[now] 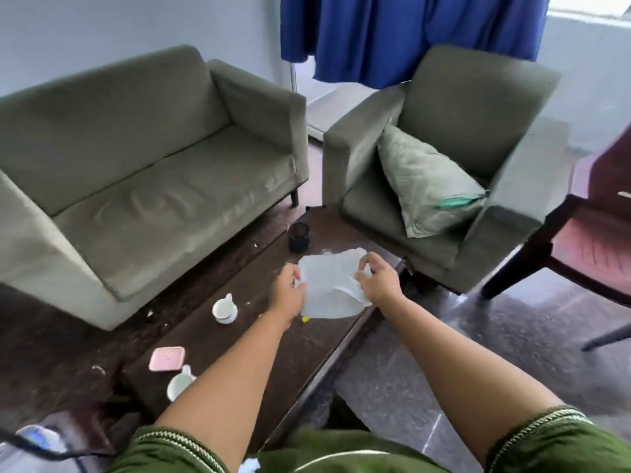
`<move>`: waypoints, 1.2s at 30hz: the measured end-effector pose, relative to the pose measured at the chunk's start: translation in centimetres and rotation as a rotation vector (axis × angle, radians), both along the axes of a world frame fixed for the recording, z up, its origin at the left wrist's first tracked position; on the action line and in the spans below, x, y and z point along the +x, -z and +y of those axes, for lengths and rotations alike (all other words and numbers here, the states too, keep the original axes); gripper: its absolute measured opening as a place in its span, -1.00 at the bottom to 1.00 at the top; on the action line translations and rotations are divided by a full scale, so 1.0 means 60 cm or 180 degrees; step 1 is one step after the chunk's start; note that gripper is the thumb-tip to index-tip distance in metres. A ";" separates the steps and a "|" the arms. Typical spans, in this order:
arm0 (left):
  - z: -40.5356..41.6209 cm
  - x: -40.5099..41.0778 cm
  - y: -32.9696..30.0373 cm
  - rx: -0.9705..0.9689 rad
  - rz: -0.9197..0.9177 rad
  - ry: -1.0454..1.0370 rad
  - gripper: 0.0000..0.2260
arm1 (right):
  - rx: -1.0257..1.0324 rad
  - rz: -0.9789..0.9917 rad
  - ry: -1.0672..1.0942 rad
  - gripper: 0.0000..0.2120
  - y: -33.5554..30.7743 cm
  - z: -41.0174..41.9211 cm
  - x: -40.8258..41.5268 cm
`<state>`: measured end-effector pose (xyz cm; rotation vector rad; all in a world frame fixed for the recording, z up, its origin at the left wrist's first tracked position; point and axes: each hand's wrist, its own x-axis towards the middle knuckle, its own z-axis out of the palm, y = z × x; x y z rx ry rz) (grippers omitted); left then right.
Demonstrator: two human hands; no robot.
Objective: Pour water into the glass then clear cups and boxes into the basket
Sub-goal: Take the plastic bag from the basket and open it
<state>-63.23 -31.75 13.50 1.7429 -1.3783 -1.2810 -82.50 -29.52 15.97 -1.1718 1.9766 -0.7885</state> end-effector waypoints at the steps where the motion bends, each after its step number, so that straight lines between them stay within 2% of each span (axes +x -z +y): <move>1: -0.009 -0.017 0.002 -0.0027 0.0030 0.0019 -0.77 | -0.0051 -0.0035 0.0017 -0.78 0.002 -0.006 -0.015; 3: -0.030 -0.042 0.001 0.0077 0.0026 0.0005 -0.73 | -0.0029 -0.0213 -0.0002 -0.75 0.006 -0.020 -0.033; 7: -0.079 -0.069 -0.009 0.0277 0.0073 0.0037 -0.83 | 0.0072 -0.0411 -0.0019 -0.86 0.017 -0.076 -0.055; 8: -0.092 -0.074 -0.011 0.0287 0.0120 -0.0037 -0.80 | 0.0163 -0.0390 -0.0076 -0.86 0.022 -0.094 -0.058; 11: -0.135 -0.080 -0.005 0.0199 0.0082 -0.0139 -0.82 | 0.0414 -0.0237 -0.0399 -0.56 0.035 -0.148 -0.060; 16: -0.218 -0.076 0.024 0.0084 -0.0224 -0.0289 -0.70 | 0.0110 0.0034 -0.0794 -0.46 0.060 -0.239 -0.056; 21: -0.292 -0.072 0.055 0.0047 -0.0418 -0.0203 -0.78 | -0.0123 0.0214 -0.0998 -0.26 0.091 -0.320 -0.050; 23: -0.319 -0.075 0.060 0.0168 -0.0183 -0.0425 -0.85 | -0.0234 0.0367 -0.1161 -0.28 0.104 -0.345 -0.045; 25: -0.348 -0.077 0.068 0.0304 0.0033 -0.0717 -0.96 | -0.0357 0.0456 -0.1267 -0.39 0.124 -0.369 -0.040; 27: -0.367 -0.076 0.085 0.0320 -0.0039 -0.0792 -0.88 | -0.0348 0.0502 -0.1342 -0.54 0.144 -0.391 -0.034; 29: -0.384 -0.073 0.106 0.0301 -0.0357 -0.0620 -0.81 | -0.0259 0.0584 -0.1468 -0.62 0.164 -0.417 -0.029; 31: -0.400 -0.071 0.128 0.0392 -0.0504 -0.0556 -0.59 | -0.0182 0.0584 -0.1561 -0.67 0.179 -0.444 -0.024; 33: -0.421 -0.073 0.148 0.0600 -0.0336 -0.0846 -0.30 | -0.0135 0.0358 -0.1456 -0.73 0.197 -0.469 -0.016; 35: -0.444 -0.078 0.177 0.0904 -0.0102 -0.1320 -0.14 | 0.0002 0.0082 -0.1322 -0.67 0.217 -0.489 -0.006; 36: -0.456 -0.082 0.183 0.1068 0.0041 -0.1475 -0.15 | 0.0026 -0.0005 -0.1268 -0.59 0.228 -0.500 -0.002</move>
